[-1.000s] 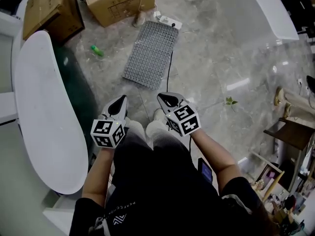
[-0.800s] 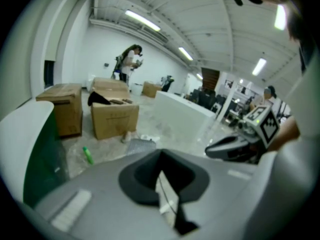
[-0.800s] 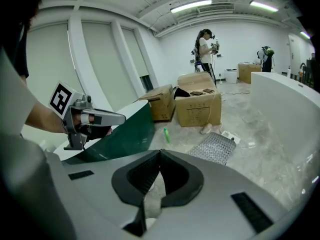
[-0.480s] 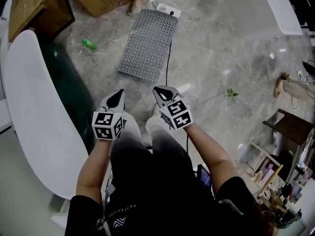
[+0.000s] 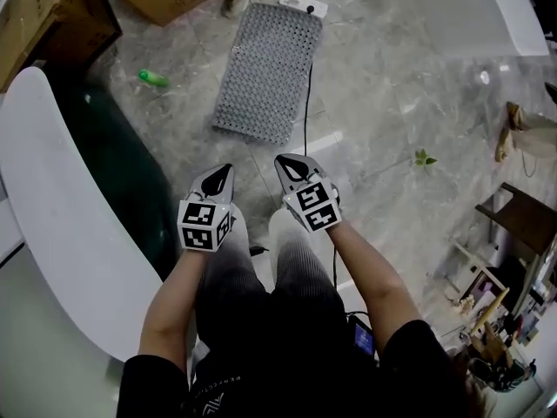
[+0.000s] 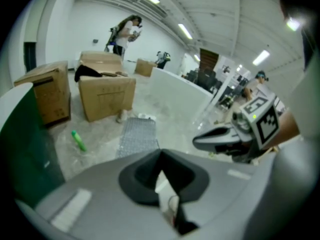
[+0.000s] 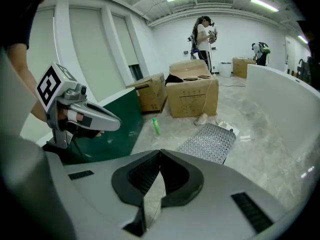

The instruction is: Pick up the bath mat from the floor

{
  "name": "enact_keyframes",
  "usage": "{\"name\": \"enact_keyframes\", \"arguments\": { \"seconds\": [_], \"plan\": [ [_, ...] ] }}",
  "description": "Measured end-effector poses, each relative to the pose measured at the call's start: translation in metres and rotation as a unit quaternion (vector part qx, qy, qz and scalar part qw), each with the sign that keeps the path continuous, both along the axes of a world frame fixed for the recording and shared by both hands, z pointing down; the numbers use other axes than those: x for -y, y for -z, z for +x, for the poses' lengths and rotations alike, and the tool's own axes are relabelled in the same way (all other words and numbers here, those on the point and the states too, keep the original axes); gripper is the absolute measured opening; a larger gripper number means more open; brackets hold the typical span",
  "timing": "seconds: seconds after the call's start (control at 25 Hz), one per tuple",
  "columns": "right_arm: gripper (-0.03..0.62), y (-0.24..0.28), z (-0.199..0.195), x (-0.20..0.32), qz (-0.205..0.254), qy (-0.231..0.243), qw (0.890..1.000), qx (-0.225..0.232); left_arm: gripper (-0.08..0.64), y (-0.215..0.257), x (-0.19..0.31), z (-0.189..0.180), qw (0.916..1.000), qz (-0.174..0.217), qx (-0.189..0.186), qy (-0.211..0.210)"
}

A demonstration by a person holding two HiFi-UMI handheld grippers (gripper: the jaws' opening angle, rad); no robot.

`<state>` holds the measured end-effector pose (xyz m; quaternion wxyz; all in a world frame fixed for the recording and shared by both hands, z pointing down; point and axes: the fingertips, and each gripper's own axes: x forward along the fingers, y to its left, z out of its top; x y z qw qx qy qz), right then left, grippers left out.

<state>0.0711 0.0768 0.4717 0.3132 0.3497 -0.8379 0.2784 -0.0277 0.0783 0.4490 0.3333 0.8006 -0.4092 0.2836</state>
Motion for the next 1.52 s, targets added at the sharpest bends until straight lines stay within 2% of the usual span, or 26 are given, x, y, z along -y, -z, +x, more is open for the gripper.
{"name": "enact_keyframes", "arguments": {
  "seconds": [0.32,0.6,1.0,1.28,1.52],
  "plan": [
    [0.02,-0.071,-0.016,0.006,-0.022,0.022,0.999,-0.024,0.008,-0.061,0.004,0.001,0.9994,-0.02,0.009,-0.026],
    [0.037,-0.133,-0.028,0.014,-0.032,0.046,0.997,-0.047,0.008,-0.113,0.001,-0.016,0.9995,-0.026,0.013,-0.014],
    [0.098,-0.22,-0.034,0.018,-0.053,0.052,0.995,-0.071,0.011,-0.189,-0.01,-0.025,0.9983,-0.051,0.023,0.013],
    [0.112,-0.285,-0.049,0.019,-0.057,0.098,0.989,-0.093,0.012,-0.239,-0.015,-0.031,0.997,-0.06,0.027,0.041],
    [0.115,-0.334,-0.066,0.013,-0.06,0.133,0.984,-0.102,0.014,-0.279,-0.001,-0.051,0.9967,-0.043,0.047,0.05]
  ]
}}
